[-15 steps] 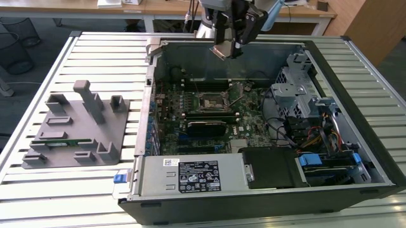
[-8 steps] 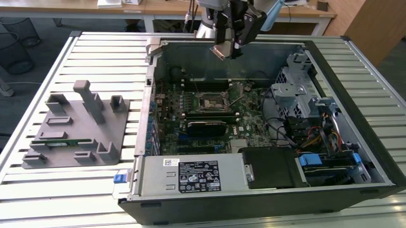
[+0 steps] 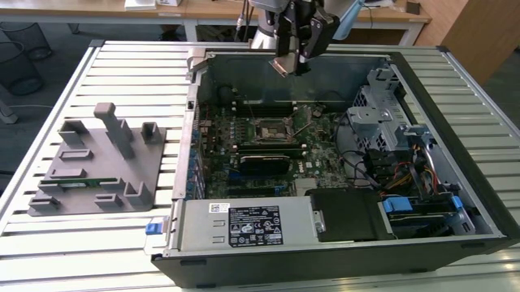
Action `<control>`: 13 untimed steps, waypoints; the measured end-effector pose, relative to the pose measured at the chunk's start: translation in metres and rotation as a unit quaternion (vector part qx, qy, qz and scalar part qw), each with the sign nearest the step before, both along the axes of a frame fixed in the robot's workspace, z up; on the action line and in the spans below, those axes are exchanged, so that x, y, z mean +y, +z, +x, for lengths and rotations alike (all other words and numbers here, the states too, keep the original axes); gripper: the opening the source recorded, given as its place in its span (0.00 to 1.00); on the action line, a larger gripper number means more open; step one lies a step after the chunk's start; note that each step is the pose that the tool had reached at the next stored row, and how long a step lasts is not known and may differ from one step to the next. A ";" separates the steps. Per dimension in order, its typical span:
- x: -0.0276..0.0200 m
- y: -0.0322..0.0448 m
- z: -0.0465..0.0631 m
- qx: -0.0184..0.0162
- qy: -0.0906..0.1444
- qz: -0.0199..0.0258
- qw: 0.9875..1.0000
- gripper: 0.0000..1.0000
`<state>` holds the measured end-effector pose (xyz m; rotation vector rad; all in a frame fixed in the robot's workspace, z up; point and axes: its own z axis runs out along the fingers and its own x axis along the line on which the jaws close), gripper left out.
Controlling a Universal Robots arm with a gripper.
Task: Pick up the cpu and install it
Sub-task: 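Place the cpu into insertion slot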
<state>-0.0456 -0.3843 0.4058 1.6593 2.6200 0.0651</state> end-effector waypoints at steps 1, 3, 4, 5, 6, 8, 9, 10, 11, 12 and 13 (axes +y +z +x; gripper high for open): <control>0.0000 0.0000 0.000 0.000 -0.003 0.000 1.000 0.53; 0.0000 -0.0001 0.000 0.000 -0.008 0.000 1.000 0.53; 0.0000 -0.0001 0.000 0.000 -0.011 0.000 1.000 0.53; 0.0000 -0.0001 0.000 0.000 -0.014 0.000 1.000 0.53; 0.0000 -0.0001 0.000 0.000 -0.017 0.000 1.000 0.53; 0.0000 -0.0001 0.000 0.000 -0.024 0.000 1.000 0.53; 0.0000 -0.0002 0.000 0.000 -0.027 0.000 1.000 0.53; 0.0000 -0.0002 0.000 0.000 -0.030 0.000 1.000 0.53; 0.0000 -0.0002 0.000 0.000 -0.033 0.000 0.999 0.53; 0.0000 -0.0003 0.000 0.000 -0.036 0.000 0.999 0.53; 0.0000 -0.0003 0.000 0.000 -0.039 0.000 0.999 0.53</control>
